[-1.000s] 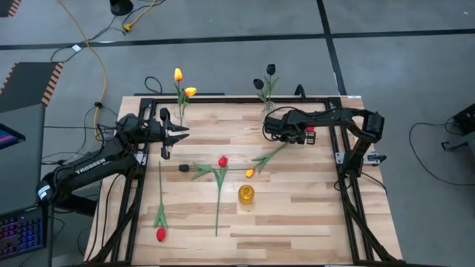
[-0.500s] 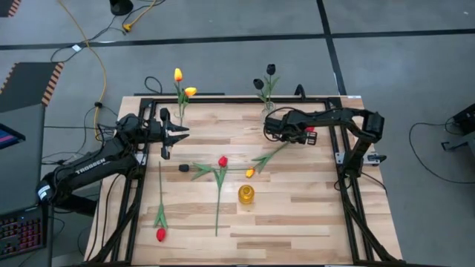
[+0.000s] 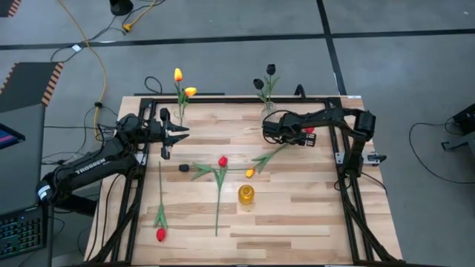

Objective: Sort flowers into vase by color
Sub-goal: Put the top right red flower into the yellow vase

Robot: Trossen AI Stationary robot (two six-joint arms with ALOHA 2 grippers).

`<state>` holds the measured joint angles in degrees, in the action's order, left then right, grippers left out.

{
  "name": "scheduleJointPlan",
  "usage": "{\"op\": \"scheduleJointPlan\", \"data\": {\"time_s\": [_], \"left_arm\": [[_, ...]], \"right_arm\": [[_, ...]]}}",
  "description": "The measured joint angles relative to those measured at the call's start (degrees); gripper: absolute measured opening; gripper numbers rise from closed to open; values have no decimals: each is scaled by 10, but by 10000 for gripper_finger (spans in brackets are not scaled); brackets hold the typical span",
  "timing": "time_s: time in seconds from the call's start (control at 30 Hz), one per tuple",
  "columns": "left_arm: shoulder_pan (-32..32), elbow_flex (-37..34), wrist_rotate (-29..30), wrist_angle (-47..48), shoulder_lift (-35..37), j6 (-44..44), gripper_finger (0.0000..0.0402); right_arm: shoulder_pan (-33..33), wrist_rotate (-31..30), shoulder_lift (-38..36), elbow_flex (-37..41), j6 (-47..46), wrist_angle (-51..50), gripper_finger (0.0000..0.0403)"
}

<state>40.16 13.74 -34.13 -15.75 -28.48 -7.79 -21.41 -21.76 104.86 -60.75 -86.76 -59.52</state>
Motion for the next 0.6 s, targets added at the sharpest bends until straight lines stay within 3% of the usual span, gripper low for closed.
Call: {"op": "scheduleJointPlan", "data": {"time_s": [0.6], "left_arm": [[0,0,0,1,0,0,84]], "right_arm": [[24,52,3,-1,2,-22,175]]}}
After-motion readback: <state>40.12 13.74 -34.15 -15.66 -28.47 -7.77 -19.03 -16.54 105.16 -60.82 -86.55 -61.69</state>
